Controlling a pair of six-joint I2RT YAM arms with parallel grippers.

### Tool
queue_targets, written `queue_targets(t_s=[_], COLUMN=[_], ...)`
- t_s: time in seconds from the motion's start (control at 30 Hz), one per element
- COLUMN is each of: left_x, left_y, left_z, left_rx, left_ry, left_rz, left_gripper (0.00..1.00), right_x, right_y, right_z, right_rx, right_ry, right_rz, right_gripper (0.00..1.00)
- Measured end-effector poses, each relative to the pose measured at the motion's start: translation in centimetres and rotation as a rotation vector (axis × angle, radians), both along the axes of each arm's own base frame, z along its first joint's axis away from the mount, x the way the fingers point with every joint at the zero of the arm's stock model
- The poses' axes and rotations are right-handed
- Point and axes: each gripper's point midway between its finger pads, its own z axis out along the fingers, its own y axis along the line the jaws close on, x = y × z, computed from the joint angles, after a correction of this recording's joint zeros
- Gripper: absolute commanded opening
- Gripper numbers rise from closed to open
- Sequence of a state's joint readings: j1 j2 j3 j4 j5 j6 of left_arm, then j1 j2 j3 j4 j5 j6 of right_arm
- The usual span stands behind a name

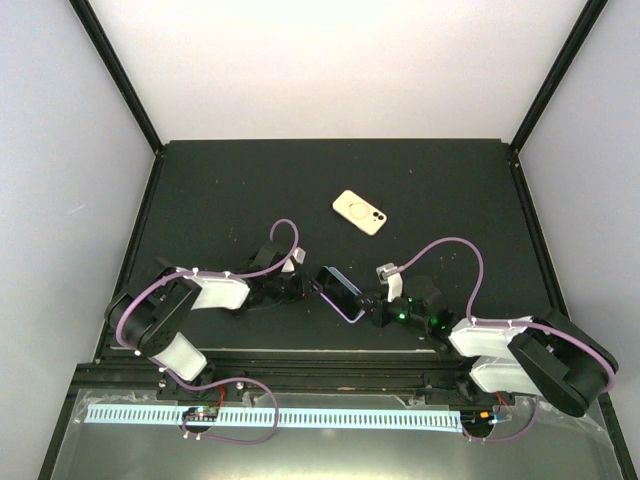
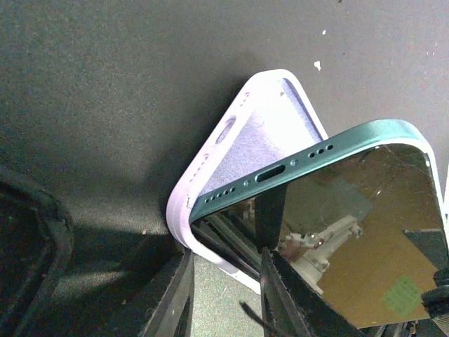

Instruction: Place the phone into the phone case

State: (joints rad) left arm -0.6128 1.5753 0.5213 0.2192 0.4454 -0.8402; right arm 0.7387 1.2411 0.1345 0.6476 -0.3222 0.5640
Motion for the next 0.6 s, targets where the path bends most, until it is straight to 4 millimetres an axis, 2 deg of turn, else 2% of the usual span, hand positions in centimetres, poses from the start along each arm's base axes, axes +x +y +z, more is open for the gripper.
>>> queue_targets(t_s=[0.13, 0.33, 0.6], left_x=[0.2, 0.3, 1.3], left_y=[-0.1, -0.2, -0.8], left_z=[0.0, -0.1, 0.3], left_rx=[0.001, 0.018, 0.024], left_ry=[0.007, 0.015, -0.014], left_rz=[0.0, -0.003, -0.025], left_gripper=[0.27, 0.26, 0.26], right_x=[0.1, 0.3, -0.1], right_y=[0.0, 0.1, -1.2], right_z=[-0.2, -0.6, -2.8], right_rx=[0.003, -0.026, -0.152], right_ry=[0.029, 0.077, 0.172], right_rz=[-0.013, -0.024, -0.06], right_gripper=[0.08, 0.16, 0.26])
